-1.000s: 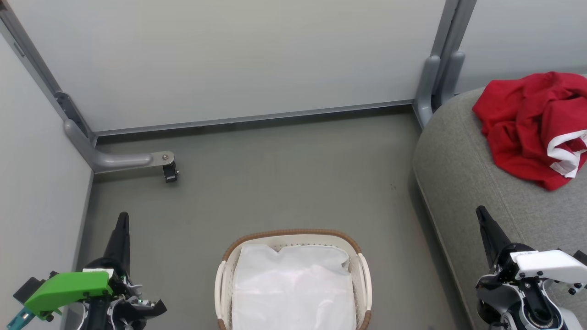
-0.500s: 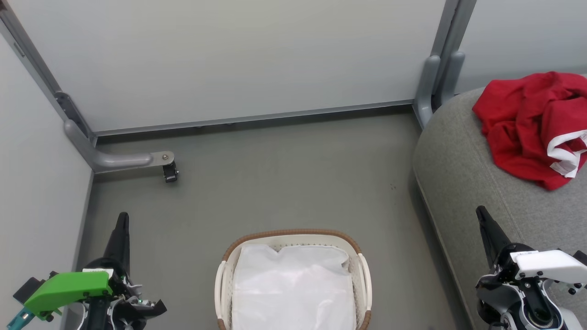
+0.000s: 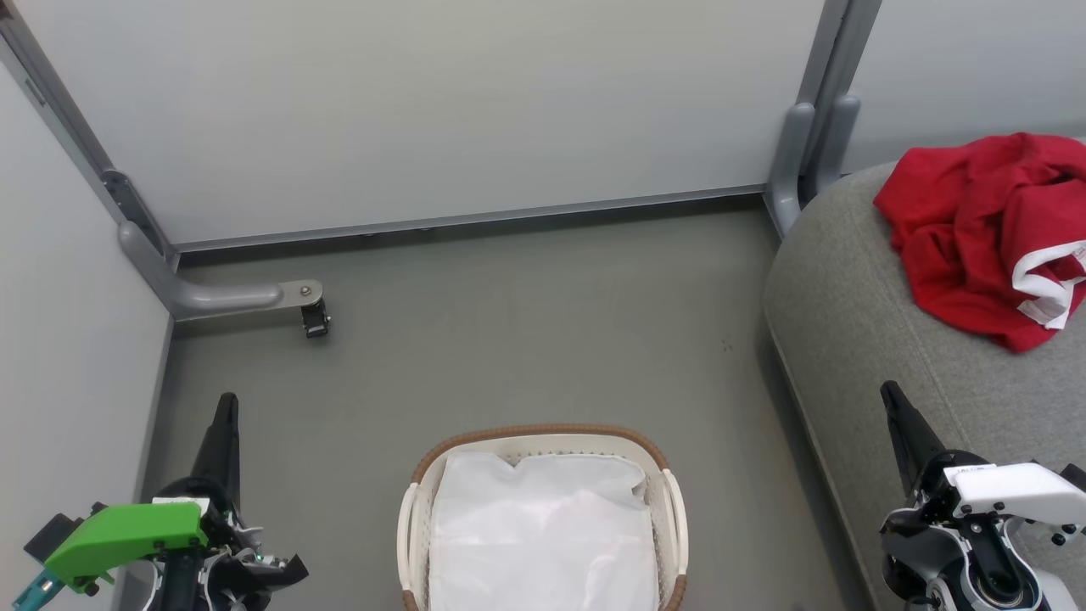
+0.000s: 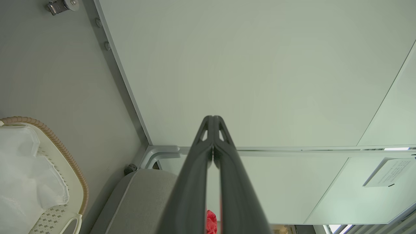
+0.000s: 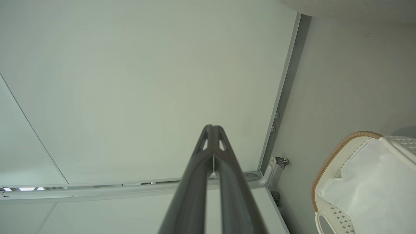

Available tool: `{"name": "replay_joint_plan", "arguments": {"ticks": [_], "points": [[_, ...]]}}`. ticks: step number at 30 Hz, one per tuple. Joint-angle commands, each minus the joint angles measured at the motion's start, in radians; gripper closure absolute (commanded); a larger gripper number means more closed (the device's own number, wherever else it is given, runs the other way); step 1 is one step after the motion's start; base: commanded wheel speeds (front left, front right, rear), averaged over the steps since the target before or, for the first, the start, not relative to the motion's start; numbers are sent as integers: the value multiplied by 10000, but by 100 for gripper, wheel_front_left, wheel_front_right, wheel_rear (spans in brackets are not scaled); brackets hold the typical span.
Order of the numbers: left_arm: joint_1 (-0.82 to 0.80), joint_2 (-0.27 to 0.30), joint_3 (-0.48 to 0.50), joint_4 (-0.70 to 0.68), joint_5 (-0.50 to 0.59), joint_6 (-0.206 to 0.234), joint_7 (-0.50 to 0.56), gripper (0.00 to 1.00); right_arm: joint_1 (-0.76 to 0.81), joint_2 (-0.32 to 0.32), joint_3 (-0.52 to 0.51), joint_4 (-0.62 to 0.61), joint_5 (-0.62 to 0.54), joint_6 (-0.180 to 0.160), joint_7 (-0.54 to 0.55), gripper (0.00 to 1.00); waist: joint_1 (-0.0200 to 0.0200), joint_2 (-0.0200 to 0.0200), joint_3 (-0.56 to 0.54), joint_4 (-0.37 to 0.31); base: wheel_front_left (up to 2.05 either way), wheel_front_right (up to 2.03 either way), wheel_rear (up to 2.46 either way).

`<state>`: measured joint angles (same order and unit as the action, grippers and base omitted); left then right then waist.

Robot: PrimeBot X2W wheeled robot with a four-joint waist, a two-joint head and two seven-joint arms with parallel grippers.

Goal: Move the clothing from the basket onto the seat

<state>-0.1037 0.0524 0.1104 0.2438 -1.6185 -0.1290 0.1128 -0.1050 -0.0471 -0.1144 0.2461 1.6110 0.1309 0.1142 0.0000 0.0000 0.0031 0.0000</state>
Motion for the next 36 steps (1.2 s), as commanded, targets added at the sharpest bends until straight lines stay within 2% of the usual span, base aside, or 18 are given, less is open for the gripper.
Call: {"name": "replay_joint_plan", "arguments": {"ticks": [1,36], "points": [[-107,13,39,24,60,-47,13,100,-61,-59,-12,-37,39,-3,29,100,0,0,0,0,0,0,0],[-110,-1,51,22,73,-47,33,100,-61,-59,-11,-37,40,-3,28,100,0,0,0,0,0,0,0]]}}
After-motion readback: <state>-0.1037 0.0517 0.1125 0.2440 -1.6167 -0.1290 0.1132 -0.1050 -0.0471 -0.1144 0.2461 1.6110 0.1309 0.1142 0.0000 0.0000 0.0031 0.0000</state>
